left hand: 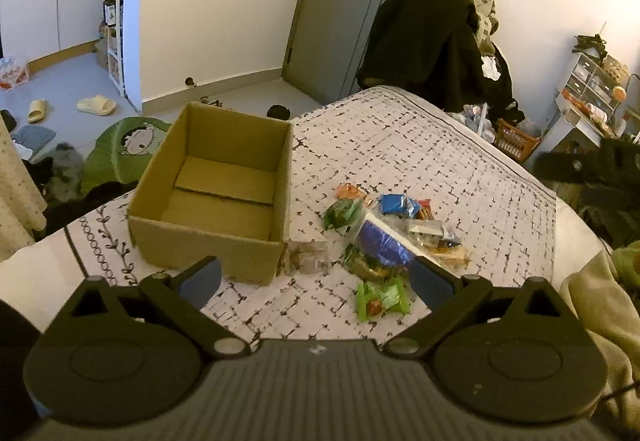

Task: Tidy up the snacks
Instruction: 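Grasp the green candy pack with the left gripper while the right grasps the white bread packet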

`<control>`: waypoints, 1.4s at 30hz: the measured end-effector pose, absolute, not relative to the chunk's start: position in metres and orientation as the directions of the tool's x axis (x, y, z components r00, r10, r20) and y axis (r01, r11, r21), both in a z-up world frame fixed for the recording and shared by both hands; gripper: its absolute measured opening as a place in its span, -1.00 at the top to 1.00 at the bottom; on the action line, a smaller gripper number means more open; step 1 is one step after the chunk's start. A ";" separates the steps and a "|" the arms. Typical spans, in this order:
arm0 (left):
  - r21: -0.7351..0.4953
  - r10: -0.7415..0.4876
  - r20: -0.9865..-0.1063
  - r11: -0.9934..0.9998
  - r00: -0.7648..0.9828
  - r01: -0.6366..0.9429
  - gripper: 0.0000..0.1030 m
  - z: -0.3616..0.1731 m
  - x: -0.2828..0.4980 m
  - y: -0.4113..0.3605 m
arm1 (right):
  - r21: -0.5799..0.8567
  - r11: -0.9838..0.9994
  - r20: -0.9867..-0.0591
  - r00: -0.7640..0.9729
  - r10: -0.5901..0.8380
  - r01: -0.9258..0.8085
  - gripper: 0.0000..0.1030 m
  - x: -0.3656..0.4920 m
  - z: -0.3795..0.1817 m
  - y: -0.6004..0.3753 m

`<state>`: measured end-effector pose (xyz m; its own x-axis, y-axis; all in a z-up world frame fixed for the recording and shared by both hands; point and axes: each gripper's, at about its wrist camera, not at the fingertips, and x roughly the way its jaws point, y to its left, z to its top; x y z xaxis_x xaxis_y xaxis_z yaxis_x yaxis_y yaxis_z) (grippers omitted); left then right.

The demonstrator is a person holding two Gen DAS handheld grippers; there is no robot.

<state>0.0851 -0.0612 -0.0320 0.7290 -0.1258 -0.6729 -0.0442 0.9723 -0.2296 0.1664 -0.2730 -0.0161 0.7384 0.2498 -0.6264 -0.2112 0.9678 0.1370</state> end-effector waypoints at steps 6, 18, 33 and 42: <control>-0.247 -0.128 -0.675 0.967 0.727 -0.058 -0.77 -0.043 0.102 -0.068 | 0.198 0.954 -0.636 0.710 0.301 -0.226 -0.96 0.181 -0.046 -0.280; -0.266 -0.141 -0.723 0.960 0.677 -0.085 -0.34 -0.092 0.139 -0.104 | 0.248 0.953 -0.718 0.626 0.303 -0.176 -0.54 0.209 -0.101 -0.314; -0.288 -0.171 -0.823 0.948 0.542 -0.138 -0.32 -0.164 0.181 -0.149 | 0.271 0.959 -0.805 0.529 0.270 -0.077 -0.48 0.241 -0.153 -0.338; -0.221 -0.076 -0.860 0.946 0.504 -0.235 0.40 -0.178 0.190 -0.147 | 0.157 0.963 -0.817 0.519 0.251 -0.220 -0.51 0.265 -0.166 -0.304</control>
